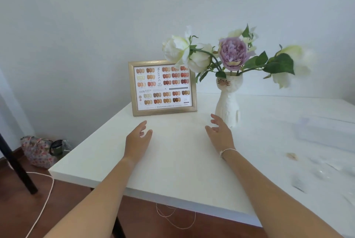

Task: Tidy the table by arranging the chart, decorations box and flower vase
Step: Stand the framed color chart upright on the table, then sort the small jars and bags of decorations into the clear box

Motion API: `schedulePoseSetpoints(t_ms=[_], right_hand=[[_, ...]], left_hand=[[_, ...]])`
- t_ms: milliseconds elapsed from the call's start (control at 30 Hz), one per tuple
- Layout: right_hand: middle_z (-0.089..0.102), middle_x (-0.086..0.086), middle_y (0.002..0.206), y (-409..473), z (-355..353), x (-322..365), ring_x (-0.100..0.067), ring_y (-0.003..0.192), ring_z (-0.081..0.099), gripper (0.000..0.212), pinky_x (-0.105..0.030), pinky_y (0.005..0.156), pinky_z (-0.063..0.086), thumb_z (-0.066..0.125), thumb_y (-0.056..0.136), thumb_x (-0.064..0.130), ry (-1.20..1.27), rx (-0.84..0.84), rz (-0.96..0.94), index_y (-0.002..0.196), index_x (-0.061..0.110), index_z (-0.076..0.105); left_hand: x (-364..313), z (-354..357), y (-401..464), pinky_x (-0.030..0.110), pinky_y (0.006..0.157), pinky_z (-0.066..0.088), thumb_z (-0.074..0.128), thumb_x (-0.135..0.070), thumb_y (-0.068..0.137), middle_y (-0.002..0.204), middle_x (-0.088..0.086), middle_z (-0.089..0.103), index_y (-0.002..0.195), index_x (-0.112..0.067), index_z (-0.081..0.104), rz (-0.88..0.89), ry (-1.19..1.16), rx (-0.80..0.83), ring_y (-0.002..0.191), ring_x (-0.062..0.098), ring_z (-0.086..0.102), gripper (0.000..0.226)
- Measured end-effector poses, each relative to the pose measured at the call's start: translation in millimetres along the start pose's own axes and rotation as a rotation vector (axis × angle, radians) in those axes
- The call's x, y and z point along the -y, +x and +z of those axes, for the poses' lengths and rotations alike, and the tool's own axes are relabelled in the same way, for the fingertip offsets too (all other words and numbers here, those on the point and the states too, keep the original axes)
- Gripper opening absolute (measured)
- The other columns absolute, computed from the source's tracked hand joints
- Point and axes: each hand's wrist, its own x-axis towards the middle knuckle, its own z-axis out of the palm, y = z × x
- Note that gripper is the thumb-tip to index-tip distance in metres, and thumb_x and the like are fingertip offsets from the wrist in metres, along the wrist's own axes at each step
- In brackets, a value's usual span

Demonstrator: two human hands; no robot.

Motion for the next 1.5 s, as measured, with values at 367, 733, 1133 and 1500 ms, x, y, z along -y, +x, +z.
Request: schedulePoseSetpoints(t_ms=[367,733,1133,1500], right_hand=[[0.049,0.002,0.13,-53,-87,-3,-0.014,0.11,0.05,0.048,-0.021,0.092,0.035,0.059,0.087,0.025,-0.396,0.162,-0.116,0.132,0.026,0.044],[0.048,0.002,0.133,-78,-210,-6,-0.014,0.118,0.049,0.047,-0.024,0.095,0.036,0.057,0.088,0.027,-0.653,0.087,-0.22,0.133,0.027,0.044],[0.052,0.003,0.128,-81,-283,-26,-0.017,0.118,0.048,0.043,-0.024,0.095,0.034,0.055,0.088,0.027,-0.756,0.053,-0.111,0.131,0.028,0.045],[0.059,0.002,0.12,-64,-304,-26,-0.018,0.115,0.05,0.034,-0.027,0.097,0.036,0.053,0.089,0.021,-0.819,0.122,-0.117,0.123,0.026,0.054]], left_hand=[[-37,52,-53,0.022,0.093,0.034,0.056,-0.026,0.09,0.136,0.002,0.052,0.134,-0.024,0.047,0.1,0.061,0.208,0.123,0.02,0.048,0.045],[-97,148,-100,0.022,0.09,0.036,0.056,-0.028,0.089,0.132,0.0,0.054,0.132,-0.024,0.049,0.237,0.091,0.458,0.119,0.017,0.05,0.044],[-140,221,-128,0.02,0.088,0.034,0.055,-0.028,0.09,0.127,0.0,0.057,0.128,-0.025,0.053,0.362,0.175,0.656,0.113,0.015,0.05,0.038],[-158,250,-123,0.029,0.097,0.038,0.052,-0.029,0.091,0.128,0.002,0.057,0.123,-0.021,0.058,0.506,0.493,0.769,0.119,0.02,0.05,0.034]])
